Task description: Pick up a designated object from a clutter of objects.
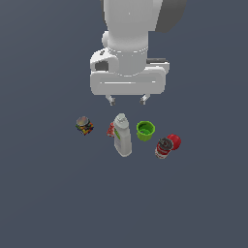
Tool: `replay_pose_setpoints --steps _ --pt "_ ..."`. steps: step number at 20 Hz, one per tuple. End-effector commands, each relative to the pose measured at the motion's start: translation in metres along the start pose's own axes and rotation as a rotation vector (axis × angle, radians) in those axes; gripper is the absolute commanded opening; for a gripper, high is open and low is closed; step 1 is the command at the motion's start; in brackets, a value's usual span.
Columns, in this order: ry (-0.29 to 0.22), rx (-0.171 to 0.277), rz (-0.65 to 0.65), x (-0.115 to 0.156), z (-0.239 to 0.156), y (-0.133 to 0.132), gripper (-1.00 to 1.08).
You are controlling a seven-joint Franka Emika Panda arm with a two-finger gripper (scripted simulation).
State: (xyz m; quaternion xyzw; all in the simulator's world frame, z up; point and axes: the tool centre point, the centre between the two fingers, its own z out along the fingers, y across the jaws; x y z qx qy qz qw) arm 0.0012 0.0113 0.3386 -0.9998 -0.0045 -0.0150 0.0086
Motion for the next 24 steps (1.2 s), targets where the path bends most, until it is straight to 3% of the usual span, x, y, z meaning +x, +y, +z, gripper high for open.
replay_pose_setpoints --steps 1,15,24 --pt "0.0 0.0 0.0 0.0 0.0 0.0 0.28" --pt "0.006 0.012 0.004 0.003 0.002 -0.009 0.28" --pt "0.005 0.009 0.08 -0.001 0.022 -0.015 0.28"
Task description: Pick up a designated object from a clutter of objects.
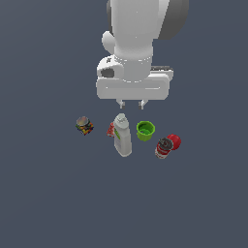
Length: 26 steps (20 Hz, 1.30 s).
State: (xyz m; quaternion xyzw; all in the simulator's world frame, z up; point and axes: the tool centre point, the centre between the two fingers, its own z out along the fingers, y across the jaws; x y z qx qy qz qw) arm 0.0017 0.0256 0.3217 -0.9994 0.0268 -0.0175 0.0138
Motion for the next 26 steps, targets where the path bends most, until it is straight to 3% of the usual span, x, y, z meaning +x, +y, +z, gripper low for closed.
replay_pose_setpoints --steps 1,26 --pt "-0.001 -0.001 0.031 -0.002 0.008 -0.002 0.28" --pt "-0.001 -0.014 0.539 -0.059 0.128 -0.038 0.28"
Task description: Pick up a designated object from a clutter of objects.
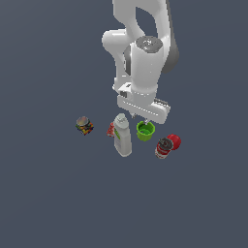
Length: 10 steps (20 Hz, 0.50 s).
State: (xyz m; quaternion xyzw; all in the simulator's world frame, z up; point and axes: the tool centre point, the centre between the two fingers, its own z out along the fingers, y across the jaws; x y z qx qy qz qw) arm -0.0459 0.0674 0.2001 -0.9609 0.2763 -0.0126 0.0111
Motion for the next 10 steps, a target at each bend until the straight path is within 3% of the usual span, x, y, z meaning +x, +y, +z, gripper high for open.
replay_pose_setpoints --steps 1,10 --pt "0.0 0.0 0.054 -0.009 0.011 0.001 0.28" --pt "-0.001 -0.002 0.244 -0.041 0.05 0.007 0.28"
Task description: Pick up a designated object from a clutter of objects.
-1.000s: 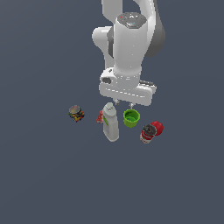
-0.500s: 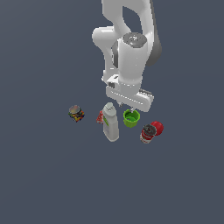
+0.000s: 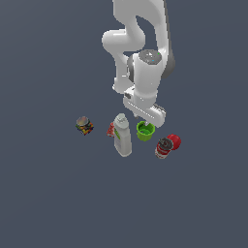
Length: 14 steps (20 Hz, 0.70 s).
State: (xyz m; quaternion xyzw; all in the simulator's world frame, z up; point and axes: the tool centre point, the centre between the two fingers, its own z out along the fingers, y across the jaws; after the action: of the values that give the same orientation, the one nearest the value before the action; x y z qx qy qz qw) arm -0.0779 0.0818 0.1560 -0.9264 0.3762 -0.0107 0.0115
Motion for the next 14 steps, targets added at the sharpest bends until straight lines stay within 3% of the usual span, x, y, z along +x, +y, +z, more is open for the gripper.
replay_pose_setpoints --steps 1,14 --pt "0.0 0.0 0.054 -0.009 0.01 0.004 0.28" --pt "-0.004 0.0 0.267 -0.045 0.047 0.025 0.28"
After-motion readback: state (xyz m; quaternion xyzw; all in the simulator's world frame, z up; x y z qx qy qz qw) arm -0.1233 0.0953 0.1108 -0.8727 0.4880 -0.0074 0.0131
